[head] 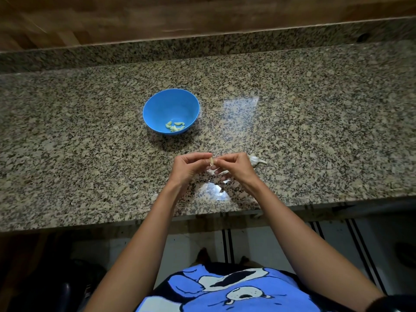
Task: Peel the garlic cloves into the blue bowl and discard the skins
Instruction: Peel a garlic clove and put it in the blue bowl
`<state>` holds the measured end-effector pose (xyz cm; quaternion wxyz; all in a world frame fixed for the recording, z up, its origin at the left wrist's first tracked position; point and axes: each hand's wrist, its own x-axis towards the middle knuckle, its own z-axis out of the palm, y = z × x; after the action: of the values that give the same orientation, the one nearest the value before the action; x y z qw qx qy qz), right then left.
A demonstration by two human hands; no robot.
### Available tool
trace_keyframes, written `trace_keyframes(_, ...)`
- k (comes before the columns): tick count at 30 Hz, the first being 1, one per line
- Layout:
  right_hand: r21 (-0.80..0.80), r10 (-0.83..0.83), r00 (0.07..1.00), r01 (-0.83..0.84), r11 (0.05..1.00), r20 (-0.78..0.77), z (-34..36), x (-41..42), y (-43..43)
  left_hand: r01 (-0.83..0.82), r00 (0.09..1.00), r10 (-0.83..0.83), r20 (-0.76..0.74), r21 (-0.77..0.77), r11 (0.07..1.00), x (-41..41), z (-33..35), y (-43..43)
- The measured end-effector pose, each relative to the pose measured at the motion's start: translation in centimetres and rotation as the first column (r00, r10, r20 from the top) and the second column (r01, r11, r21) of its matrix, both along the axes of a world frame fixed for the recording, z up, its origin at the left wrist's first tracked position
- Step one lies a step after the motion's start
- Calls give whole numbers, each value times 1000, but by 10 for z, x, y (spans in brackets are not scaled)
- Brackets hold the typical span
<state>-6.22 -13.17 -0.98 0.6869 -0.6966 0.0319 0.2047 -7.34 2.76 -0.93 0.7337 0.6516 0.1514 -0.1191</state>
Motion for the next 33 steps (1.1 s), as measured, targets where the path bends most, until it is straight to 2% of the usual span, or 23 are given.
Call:
trace_keyframes(5, -221, -72, 979, 114, 968, 190, -9, 0, 8, -45, 999, 44, 27, 47, 998, -4, 1, -11)
trace_keyframes(8, -247, -105, 966, 164, 955, 237, -12, -2, 11, -45, 998, 43, 38, 76, 996, -4, 0, -14)
trace_keyframes(11, -175, -138, 969, 175, 969, 207, -11, -4, 11, -65, 998, 65, 2, 9, 998, -3, 0, -13)
trace_keyframes(17, -22, -186, 982, 186, 982, 20, -7, -2, 10, -153, 987, 130, -99, -286, 946, -1, 0, -12)
trace_keyframes(19, 4, -183, 983, 183, 983, -27, -6, -2, 9, -165, 984, 139, -109, -291, 942, 0, -2, -11)
trace_keyframes(21, -41, -169, 986, 169, 985, -3, -8, -3, 8, -129, 990, 118, -73, -171, 977, -1, -4, -11)
trace_keyframes(24, -106, -137, 989, 142, 984, 53, -12, -3, 7, -44, 998, 40, 40, 96, 994, -3, -4, -12)
trace_keyframes(29, -118, -136, 990, 139, 983, 35, -13, -4, 8, -33, 975, -64, 212, 426, 904, -3, -10, -14)
trace_keyframes(31, -104, -153, 988, 153, 983, 4, -12, -3, 8, -41, 966, -88, 241, 482, 875, -4, -13, -15)
trace_keyframes(33, -58, -154, 988, 153, 987, -25, -12, -3, 7, -57, 967, -66, 245, 465, 883, -5, -13, -16)
